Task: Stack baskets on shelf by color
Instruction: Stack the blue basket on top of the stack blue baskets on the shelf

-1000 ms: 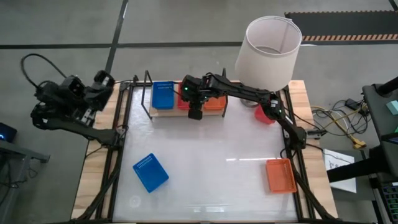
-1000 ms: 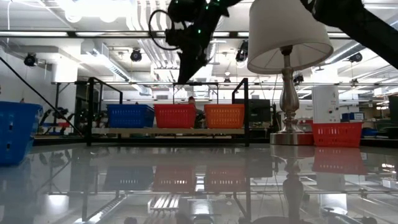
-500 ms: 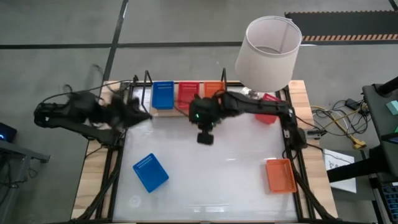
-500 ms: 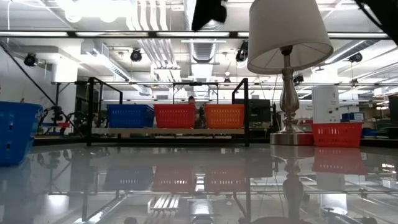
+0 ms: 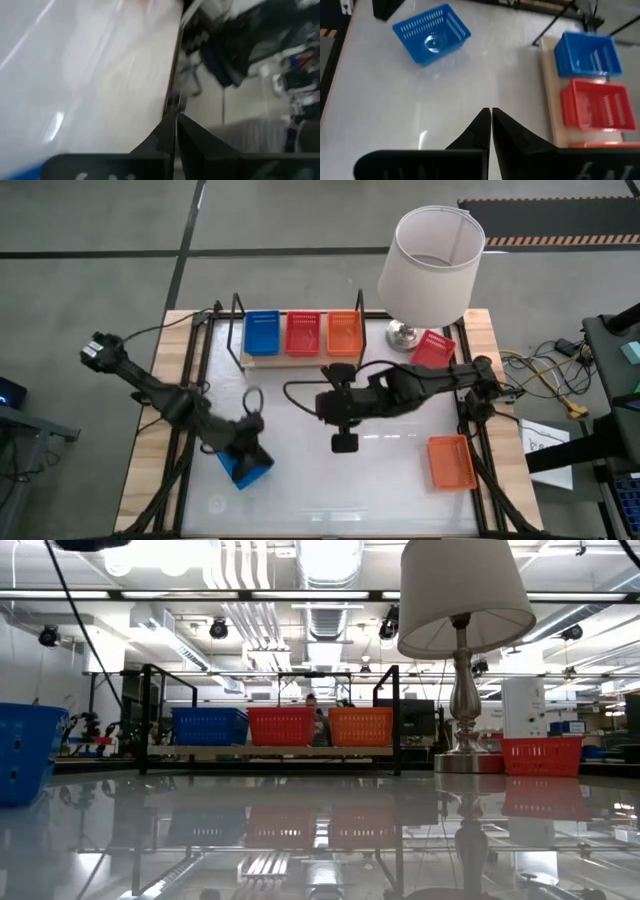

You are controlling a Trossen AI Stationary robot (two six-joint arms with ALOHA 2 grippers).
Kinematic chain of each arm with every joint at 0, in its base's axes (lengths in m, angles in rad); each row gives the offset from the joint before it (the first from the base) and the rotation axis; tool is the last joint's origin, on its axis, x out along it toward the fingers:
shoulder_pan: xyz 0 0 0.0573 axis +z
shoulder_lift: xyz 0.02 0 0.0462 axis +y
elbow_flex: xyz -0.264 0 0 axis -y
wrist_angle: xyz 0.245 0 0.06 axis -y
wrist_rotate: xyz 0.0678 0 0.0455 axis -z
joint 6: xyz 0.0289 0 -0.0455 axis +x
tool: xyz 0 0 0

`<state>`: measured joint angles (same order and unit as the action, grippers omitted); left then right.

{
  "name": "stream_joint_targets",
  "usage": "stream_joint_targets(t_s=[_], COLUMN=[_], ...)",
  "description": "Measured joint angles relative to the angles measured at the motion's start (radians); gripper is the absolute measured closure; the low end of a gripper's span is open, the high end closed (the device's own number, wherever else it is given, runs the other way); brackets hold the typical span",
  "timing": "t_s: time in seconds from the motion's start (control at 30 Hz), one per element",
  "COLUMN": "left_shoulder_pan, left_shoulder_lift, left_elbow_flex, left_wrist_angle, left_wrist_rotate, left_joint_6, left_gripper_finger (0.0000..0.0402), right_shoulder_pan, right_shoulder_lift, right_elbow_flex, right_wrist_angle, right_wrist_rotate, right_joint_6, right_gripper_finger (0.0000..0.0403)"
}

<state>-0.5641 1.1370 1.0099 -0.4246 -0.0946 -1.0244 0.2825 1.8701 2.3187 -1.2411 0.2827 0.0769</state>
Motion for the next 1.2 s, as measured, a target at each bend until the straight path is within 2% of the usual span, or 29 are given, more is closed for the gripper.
stream_joint_targets(t_s=[0.13, 0.27, 0.47, 0.53, 0.67, 0.7, 0.9, 1.1, 1.2], left_shoulder_pan=[-0.066, -0.098, -0.117, -0.122, -0.129, -0.134, -0.144, -0.144, -0.144], left_shoulder_lift=[0.082, 0.14, 0.181, 0.184, 0.216, 0.232, 0.307, 0.355, 0.363], left_elbow_flex=[0.042, 0.061, 0.077, 0.077, 0.075, 0.074, 0.078, 0.094, 0.097], left_wrist_angle=[-0.03, -0.041, -0.074, -0.164, -0.459, -0.482, -0.469, -0.451, -0.411], left_wrist_rotate=[0.002, 0.004, 0.012, 0.026, 0.054, 0.056, 0.059, 0.064, 0.077], left_joint_6=[-0.101, -0.123, -0.131, -0.193, -0.45, -0.462, -0.427, -0.428, -0.415], left_gripper_finger=[0.0402, 0.0402, 0.0402, 0.0402, 0.0402, 0.0402, 0.0402, 0.0399, 0.0375], right_shoulder_pan=[0.034, 0.044, 0.058, 0.058, 0.058, 0.058, 0.058, 0.058, 0.058], right_shoulder_lift=[-0.041, -0.094, -0.214, -0.265, -0.357, -0.378, -0.487, -0.549, -0.558], right_elbow_flex=[-0.044, -0.14, -0.403, -0.514, -0.733, -0.782, -0.998, -1.085, -1.096], right_wrist_angle=[0.053, 0.148, 0.367, 0.455, 0.639, 0.688, 0.928, 0.963, 0.962], right_wrist_rotate=[0.031, 0.033, 0.034, 0.032, 0.036, 0.036, 0.049, 0.076, 0.085], right_joint_6=[-0.032, -0.056, -0.076, -0.062, -0.007, 0.011, 0.068, 0.097, 0.096], right_gripper_finger=[0.0394, 0.0394, 0.0394, 0.0394, 0.0394, 0.0394, 0.0394, 0.0394, 0.0394])
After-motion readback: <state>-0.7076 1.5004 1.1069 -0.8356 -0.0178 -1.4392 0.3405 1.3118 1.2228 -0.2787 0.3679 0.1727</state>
